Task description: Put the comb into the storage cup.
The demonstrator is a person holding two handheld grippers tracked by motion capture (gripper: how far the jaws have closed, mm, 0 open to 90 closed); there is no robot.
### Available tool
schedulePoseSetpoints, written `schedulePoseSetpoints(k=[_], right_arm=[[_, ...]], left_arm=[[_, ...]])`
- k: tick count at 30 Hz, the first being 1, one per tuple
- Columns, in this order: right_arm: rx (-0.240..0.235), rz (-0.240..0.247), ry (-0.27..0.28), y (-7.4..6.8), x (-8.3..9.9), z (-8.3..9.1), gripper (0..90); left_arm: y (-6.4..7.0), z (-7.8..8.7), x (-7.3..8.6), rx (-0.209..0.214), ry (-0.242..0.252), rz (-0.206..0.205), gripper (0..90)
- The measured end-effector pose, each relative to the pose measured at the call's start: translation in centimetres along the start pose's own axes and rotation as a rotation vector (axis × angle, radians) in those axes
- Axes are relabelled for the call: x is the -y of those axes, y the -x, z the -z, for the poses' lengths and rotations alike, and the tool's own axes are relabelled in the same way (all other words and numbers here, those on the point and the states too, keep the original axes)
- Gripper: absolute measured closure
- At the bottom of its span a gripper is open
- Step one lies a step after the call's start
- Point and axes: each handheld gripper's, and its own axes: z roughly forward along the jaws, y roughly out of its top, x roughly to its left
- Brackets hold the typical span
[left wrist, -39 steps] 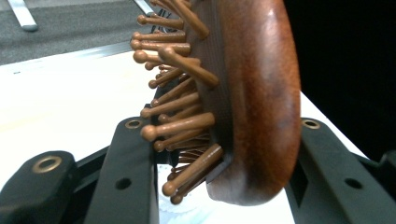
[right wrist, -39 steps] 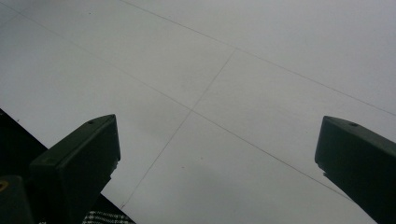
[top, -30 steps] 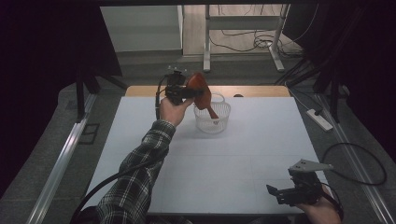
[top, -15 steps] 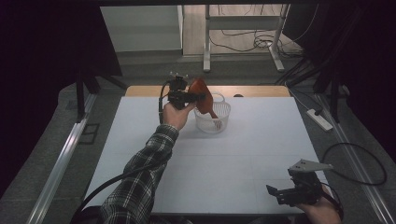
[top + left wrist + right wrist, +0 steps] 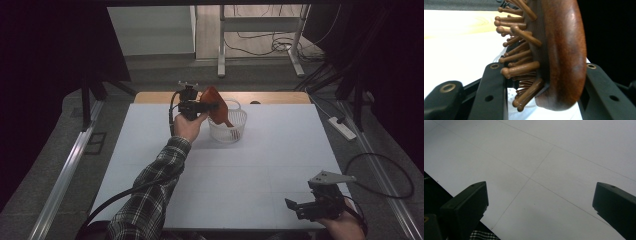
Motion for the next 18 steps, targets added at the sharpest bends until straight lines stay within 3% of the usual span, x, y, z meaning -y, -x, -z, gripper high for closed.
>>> schedulePoseSetpoints(k=[18], right_arm=[[0.000,0.005,-0.006,0.0,0.0,-0.1,0.9]], left_arm=[[-2.4,0.1,0.9,0.042,0.018,0.112,54.8]])
